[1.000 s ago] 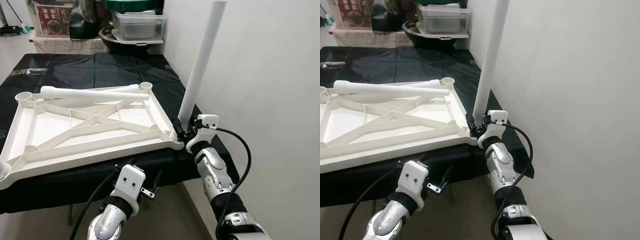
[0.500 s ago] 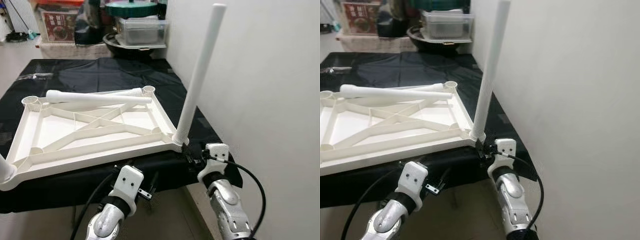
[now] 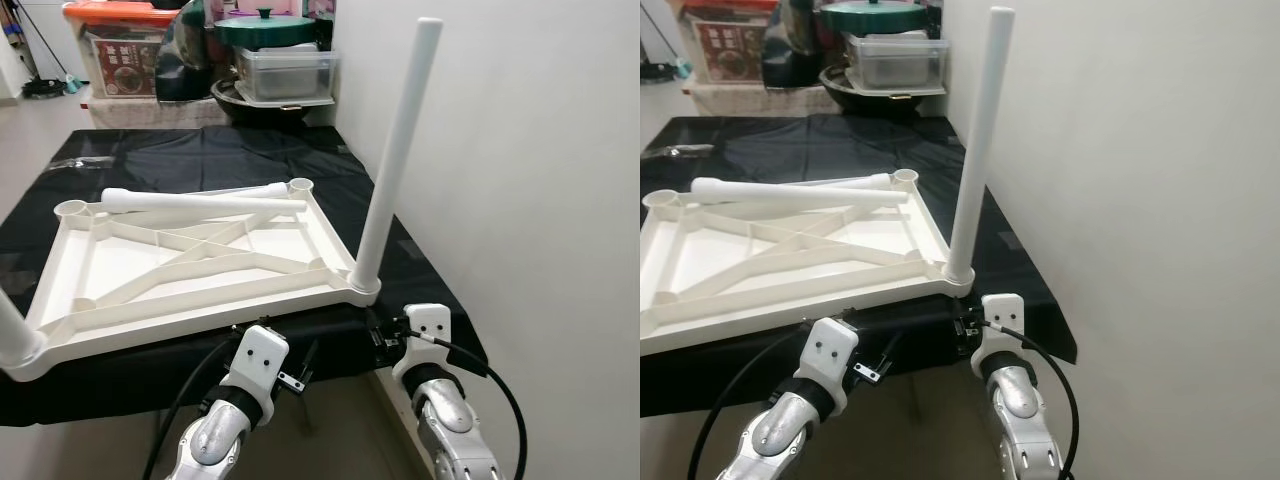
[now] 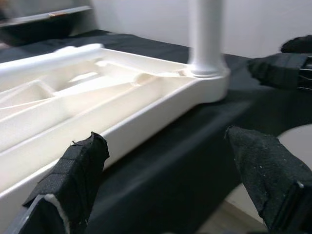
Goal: Building children table
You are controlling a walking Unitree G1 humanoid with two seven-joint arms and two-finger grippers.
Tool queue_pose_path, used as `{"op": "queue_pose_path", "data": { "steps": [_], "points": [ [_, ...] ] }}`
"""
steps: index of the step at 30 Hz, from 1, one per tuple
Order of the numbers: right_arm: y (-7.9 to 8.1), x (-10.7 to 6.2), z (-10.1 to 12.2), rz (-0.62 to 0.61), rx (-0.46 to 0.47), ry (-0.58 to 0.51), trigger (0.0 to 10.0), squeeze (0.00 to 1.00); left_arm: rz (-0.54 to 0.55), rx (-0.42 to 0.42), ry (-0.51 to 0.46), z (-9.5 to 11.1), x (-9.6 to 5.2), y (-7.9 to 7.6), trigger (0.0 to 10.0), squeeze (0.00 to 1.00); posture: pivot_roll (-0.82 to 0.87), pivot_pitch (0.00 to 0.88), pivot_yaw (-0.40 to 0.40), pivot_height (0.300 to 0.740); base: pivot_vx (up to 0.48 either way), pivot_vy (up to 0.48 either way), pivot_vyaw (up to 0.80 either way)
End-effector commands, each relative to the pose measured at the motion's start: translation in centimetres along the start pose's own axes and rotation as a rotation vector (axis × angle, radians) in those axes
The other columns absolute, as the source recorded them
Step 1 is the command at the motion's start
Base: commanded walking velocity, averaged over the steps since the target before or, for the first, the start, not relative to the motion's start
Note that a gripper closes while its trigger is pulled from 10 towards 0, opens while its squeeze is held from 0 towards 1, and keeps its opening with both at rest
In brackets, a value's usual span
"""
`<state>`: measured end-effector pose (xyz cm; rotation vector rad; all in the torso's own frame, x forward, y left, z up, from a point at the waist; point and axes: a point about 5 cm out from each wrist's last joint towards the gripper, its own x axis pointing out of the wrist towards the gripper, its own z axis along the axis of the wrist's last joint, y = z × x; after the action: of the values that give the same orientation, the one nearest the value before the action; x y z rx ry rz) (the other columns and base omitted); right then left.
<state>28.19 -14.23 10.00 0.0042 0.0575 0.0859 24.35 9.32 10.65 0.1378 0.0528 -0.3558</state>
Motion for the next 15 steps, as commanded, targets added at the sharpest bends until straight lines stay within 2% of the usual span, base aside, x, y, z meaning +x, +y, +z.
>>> {"op": "queue_pose_path", "data": {
  "steps": [1,15],
  "points": [
    [0.55,-0.02,0.15,0.012,0.013,0.003,10.0,0.0,0.007,0.002,0.009,-0.24,0.02,0.22,10.0,0.0,0.06,0.0,-0.074,0.74,0.0,0.469,0.0],
    [0.76,-0.26,0.26,0.026,0.021,0.032,10.0,0.0,0.001,0.012,0.014,-0.31,0.07,0.15,10.0,0.0,0.06,0.0,-0.076,0.74,-0.02,0.464,0.0]
  ]
}}
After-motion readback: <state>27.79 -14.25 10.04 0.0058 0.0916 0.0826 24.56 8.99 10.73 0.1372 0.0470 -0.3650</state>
